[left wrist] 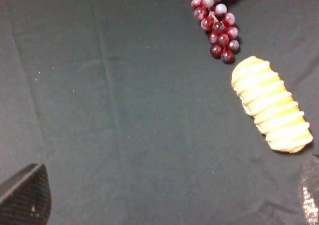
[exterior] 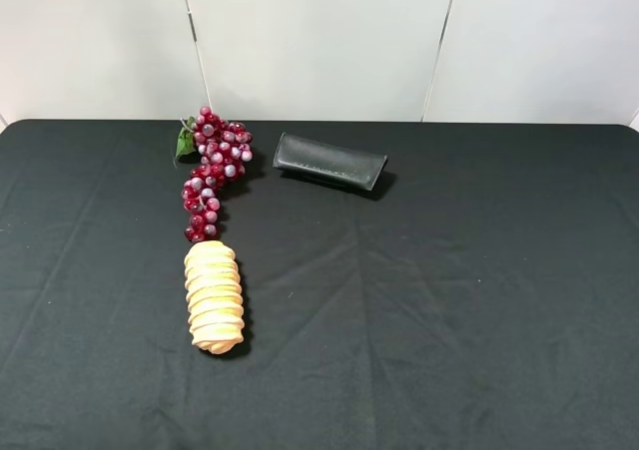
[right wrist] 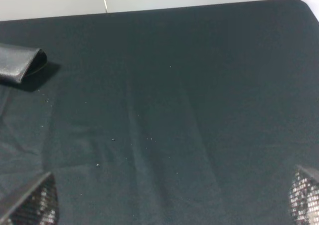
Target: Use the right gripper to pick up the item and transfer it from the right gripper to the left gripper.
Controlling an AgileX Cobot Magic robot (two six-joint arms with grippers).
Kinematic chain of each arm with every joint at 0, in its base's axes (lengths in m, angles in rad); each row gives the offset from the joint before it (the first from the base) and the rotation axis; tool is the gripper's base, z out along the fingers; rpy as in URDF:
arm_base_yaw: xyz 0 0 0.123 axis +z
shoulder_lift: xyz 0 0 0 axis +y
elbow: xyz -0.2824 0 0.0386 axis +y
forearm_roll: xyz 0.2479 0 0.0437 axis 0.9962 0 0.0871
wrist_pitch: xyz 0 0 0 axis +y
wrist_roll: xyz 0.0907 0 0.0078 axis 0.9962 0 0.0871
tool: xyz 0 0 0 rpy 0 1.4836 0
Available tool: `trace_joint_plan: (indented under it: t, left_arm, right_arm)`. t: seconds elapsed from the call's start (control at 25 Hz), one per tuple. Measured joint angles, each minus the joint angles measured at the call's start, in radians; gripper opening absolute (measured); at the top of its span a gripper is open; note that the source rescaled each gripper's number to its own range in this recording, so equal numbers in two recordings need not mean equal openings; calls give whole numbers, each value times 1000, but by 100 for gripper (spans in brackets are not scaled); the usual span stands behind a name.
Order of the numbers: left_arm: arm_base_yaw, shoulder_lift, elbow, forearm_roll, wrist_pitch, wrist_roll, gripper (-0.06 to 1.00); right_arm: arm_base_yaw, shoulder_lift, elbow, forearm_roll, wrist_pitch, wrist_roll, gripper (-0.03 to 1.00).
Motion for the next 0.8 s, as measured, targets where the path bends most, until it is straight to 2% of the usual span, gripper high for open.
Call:
trace_joint_plan:
  t: [0.16,0.44,0.8]
  left_arm:
    - [0,-194,93,0,0,0,100]
    - [0,-483,233,2,-1,-57,100]
    - [0,-515,333,23,-6,-59,100]
  right_arm:
    - [0,0,0,0,0,0,100]
    - [0,0,0,0,-1,0,100]
    - [0,0,0,0,-1,0,100]
